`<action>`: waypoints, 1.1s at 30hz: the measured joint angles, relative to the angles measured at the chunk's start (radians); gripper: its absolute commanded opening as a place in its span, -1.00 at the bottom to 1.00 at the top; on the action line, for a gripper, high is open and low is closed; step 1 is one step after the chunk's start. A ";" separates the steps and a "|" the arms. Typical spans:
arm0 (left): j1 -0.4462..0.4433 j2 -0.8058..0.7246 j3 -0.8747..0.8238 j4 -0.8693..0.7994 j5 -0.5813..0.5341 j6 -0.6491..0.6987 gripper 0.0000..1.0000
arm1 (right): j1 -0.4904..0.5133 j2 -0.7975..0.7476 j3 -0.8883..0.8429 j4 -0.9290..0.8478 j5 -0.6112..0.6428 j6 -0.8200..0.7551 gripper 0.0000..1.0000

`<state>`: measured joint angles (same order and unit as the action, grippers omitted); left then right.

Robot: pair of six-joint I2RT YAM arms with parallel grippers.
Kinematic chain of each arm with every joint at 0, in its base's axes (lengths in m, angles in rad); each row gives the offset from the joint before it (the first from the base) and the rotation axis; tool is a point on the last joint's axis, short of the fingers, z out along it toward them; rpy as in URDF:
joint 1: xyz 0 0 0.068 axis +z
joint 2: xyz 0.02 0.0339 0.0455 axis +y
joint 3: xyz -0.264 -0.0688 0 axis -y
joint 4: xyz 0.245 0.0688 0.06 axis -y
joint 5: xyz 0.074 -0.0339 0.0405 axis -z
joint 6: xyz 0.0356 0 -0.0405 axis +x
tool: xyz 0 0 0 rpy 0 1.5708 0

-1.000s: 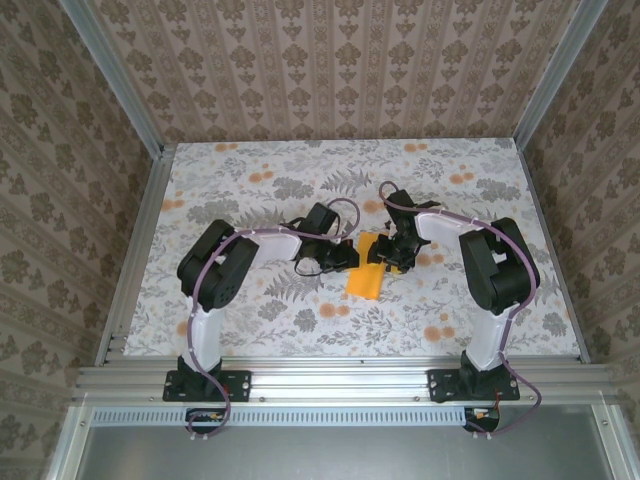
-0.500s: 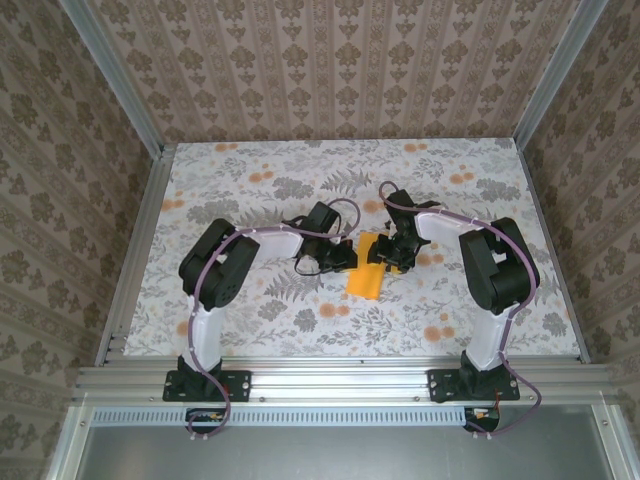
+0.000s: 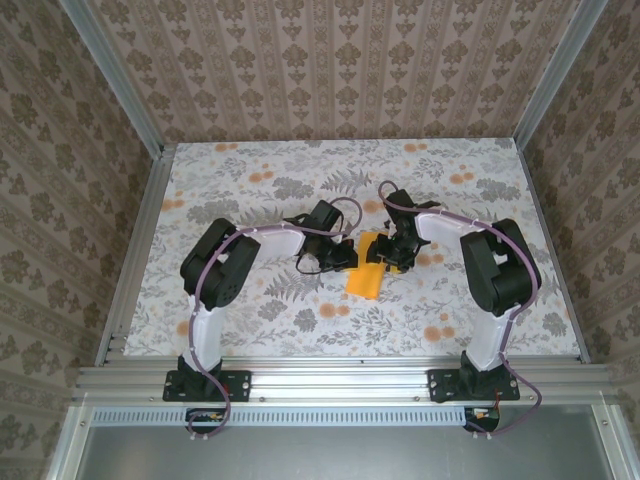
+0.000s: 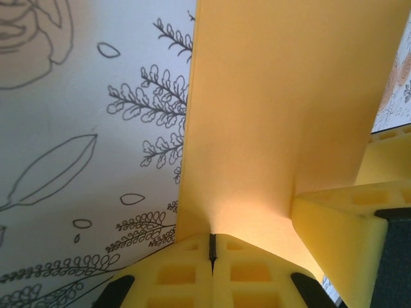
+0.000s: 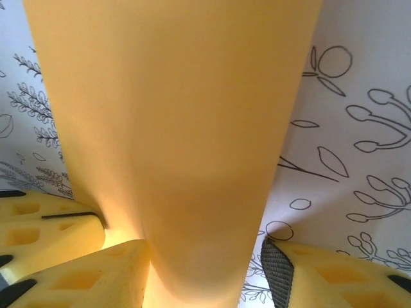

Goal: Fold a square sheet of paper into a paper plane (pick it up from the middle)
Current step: Hold the square sheet of paper at the center of the table, then fold the square sheet of paper in half at the center of the table.

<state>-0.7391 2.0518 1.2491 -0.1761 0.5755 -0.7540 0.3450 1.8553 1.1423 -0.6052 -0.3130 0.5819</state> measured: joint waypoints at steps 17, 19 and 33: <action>-0.002 0.014 0.034 -0.048 -0.004 0.025 -1.00 | 0.010 -0.188 -0.135 0.277 -0.066 0.051 -0.55; -0.002 0.015 0.036 -0.053 -0.004 0.026 -1.00 | 0.010 -0.165 -0.142 0.295 -0.086 0.051 -0.59; -0.010 0.019 0.055 -0.083 -0.024 0.031 -1.00 | -0.037 -0.079 -0.235 0.385 -0.143 0.028 -0.63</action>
<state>-0.7486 2.0712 1.3045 -0.2592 0.5510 -0.7235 0.3084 1.7767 0.9077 -0.2207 -0.4564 0.6102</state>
